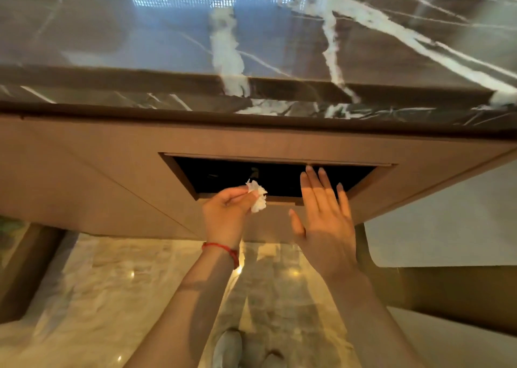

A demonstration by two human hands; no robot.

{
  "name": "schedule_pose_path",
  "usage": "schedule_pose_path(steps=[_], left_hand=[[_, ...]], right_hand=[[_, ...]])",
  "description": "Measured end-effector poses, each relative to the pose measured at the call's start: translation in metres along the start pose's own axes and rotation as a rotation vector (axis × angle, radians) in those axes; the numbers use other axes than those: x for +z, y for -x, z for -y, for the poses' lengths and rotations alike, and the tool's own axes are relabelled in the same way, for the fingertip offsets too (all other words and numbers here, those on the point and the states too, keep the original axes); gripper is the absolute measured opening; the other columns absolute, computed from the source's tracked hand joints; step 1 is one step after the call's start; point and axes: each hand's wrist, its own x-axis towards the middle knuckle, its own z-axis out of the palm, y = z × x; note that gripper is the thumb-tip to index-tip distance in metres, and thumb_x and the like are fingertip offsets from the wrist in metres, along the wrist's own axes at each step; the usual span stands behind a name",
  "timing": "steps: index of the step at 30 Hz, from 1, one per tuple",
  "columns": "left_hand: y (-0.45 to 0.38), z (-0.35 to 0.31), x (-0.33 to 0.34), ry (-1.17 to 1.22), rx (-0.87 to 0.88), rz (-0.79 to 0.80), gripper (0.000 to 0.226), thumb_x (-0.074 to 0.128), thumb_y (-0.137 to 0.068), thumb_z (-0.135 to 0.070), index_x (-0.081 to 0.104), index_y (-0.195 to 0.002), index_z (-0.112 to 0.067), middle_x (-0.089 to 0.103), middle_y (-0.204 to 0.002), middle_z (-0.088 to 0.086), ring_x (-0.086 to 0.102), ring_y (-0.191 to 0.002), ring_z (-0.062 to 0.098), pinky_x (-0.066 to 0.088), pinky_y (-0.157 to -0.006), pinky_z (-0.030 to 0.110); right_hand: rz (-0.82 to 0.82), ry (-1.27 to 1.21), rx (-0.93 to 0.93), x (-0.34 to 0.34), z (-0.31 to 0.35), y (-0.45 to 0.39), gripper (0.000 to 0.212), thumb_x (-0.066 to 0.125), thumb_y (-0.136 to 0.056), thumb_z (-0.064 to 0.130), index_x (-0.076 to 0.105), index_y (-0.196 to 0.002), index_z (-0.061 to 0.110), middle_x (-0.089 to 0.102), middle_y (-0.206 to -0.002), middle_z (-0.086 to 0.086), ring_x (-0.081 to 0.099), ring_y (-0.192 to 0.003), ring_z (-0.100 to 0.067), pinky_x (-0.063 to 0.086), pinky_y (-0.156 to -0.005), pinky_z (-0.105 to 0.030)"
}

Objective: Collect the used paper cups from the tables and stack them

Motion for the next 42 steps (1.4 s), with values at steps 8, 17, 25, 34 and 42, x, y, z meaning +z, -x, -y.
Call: schedule_pose_path(steps=[8,17,25,34,42], left_hand=[[-0.024,0.010,0.020,0.148,-0.118,-0.133,0.015,0.059,-0.078,0.013,0.065,-0.088,0.004,0.068,-0.065,-0.001,0.063,-0.054,0.003,0.051,-0.050,0.013],[-0.041,0.006,0.035,0.330,-0.237,-0.205,0.016,0.067,-0.080,-0.004,0.061,-0.093,0.002,0.060,-0.074,0.009,0.059,-0.065,0.014,0.054,-0.064,0.022],[-0.023,0.006,0.027,0.264,-0.136,-0.159,0.020,0.059,-0.085,0.000,0.060,-0.105,0.000,0.063,-0.081,0.004,0.062,-0.074,0.013,0.054,-0.063,0.018],[0.026,0.010,-0.013,-0.386,0.315,0.036,0.024,0.060,-0.087,-0.016,0.064,-0.110,-0.013,0.064,-0.106,0.001,0.058,-0.093,0.007,0.045,-0.081,0.011],[0.072,-0.006,-0.051,-0.936,0.651,0.202,0.045,0.055,-0.091,-0.026,0.047,-0.134,-0.017,0.045,-0.142,0.003,0.041,-0.130,0.020,0.030,-0.100,0.023]], right_hand=[[0.022,-0.053,-0.007,0.001,-0.005,-0.010,0.057,0.054,-0.084,0.023,0.044,-0.137,0.002,0.045,-0.143,-0.012,0.037,-0.135,-0.030,0.023,-0.111,-0.050],[0.052,-0.088,0.004,0.000,-0.004,-0.014,0.055,0.046,-0.088,0.026,0.043,-0.137,0.001,0.045,-0.143,-0.014,0.034,-0.137,-0.031,0.018,-0.112,-0.049],[0.113,-0.140,0.008,0.001,-0.004,-0.009,0.058,0.045,-0.088,0.026,0.036,-0.142,0.005,0.034,-0.150,-0.009,0.019,-0.142,-0.023,0.011,-0.116,-0.045],[0.108,-0.114,0.000,-0.014,0.002,0.021,0.059,0.065,-0.084,0.016,0.044,-0.136,-0.002,0.041,-0.144,-0.018,0.036,-0.134,-0.036,0.028,-0.109,-0.054],[0.147,-0.203,0.154,-0.066,0.018,0.058,0.061,0.054,-0.093,0.029,0.028,-0.143,0.007,0.026,-0.151,-0.007,0.020,-0.141,-0.029,0.018,-0.113,-0.047]])
